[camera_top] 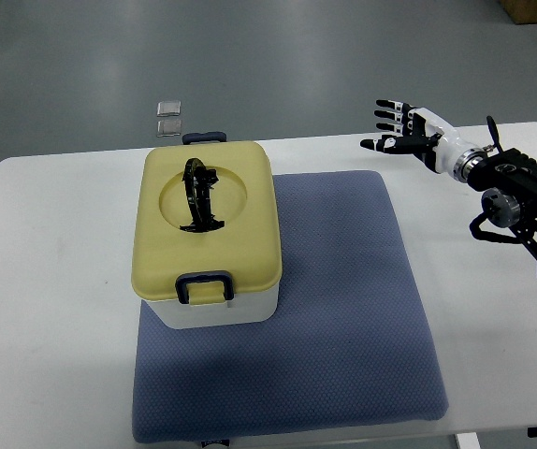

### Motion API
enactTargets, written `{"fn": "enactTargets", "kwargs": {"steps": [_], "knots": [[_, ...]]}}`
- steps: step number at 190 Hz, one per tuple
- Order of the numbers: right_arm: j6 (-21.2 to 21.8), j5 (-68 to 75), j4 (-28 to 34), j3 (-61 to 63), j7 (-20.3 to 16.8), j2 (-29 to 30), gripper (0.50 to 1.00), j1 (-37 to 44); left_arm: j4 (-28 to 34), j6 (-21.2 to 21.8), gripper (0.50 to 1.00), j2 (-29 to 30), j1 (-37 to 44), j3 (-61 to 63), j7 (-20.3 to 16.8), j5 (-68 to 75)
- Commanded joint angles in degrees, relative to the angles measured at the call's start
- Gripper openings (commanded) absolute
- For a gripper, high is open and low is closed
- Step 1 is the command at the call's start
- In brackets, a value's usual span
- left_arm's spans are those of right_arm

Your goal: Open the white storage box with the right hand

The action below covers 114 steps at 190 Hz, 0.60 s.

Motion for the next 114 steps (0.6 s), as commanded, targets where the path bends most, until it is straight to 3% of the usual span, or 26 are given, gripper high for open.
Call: {"fn": "enactTargets", "kwargs": {"steps": [1, 54, 114], "knots": [[0.4, -4.9, 0.3, 0.0, 1.1, -0.6, 0.924, 2.0, 0.0, 0.0, 1.000, 0.0, 0.0, 0.0, 0.0, 0.0], [1.1, -20.4, 6.9, -0.1, 4.1, -3.5, 0.924, 8.3, 0.0, 0.0, 1.000, 0.0, -0.1, 0.0, 0.0, 0.0], [7.7, -31.0, 12.1, -3.9, 5.0, -4.3, 0.924, 21.8, 0.0, 0.0, 1.000, 0.0, -0.6, 0.0, 0.0, 0.0]]}}
